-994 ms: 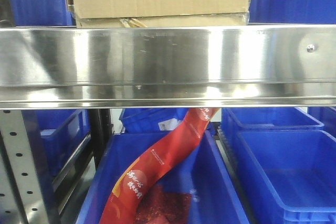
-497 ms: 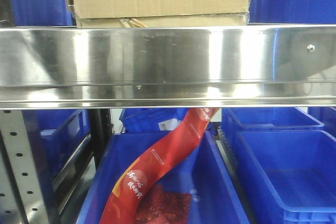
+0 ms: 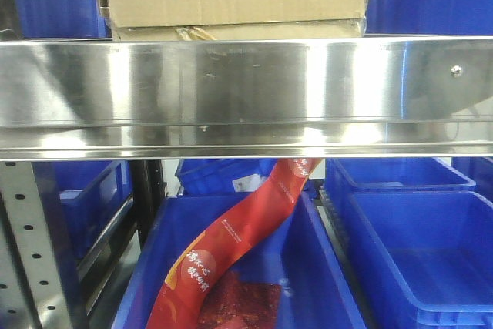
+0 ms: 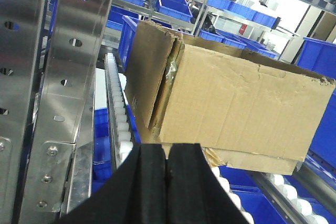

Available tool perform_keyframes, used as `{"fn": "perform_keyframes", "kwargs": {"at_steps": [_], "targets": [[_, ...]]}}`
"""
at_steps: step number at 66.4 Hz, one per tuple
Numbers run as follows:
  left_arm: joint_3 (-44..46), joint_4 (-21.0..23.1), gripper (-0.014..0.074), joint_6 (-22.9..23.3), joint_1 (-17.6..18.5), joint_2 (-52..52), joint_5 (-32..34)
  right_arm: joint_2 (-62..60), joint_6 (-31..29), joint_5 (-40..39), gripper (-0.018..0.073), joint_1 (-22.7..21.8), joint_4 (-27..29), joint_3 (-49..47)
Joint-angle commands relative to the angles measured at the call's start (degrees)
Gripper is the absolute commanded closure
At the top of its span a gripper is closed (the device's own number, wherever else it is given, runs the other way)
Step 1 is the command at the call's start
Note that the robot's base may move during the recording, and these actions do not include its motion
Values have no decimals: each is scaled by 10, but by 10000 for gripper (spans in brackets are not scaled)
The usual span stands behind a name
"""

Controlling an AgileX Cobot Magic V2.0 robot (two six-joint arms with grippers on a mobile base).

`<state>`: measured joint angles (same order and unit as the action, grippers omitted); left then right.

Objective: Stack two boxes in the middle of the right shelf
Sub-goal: 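Open both grippers and pull them back from the boxes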

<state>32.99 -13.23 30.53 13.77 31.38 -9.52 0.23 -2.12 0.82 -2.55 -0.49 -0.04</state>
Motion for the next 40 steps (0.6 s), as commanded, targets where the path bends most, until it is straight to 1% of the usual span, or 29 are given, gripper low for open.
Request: {"fn": "perform_keyframes", "kwargs": {"at_steps": [1,21,26,30,33,36,40], "targets": [[1,1,707,1,-1,-3,16,-2,-4,-13,721,-3,5,0],[-3,1,707,1,-1,-3,16,-2,-4,-13,721,-3,5,0],[-19,0,707,1,-1,-6,19,-2,-4,-13,721,-3,5,0],[-50,-8,707,1,-16,-25,18,-2,-4,-13,721,-3,5,0],[-80,11,707,-8,-37,-48,24,-2,-4,-13,721,-3,5,0],[-112,36,707,-31,-62,-70,36,-2,-4,-13,721,-3,5,0],[-161,91,707,-68,-85,-110,51,-2,-4,-13,721,-3,5,0]]}}
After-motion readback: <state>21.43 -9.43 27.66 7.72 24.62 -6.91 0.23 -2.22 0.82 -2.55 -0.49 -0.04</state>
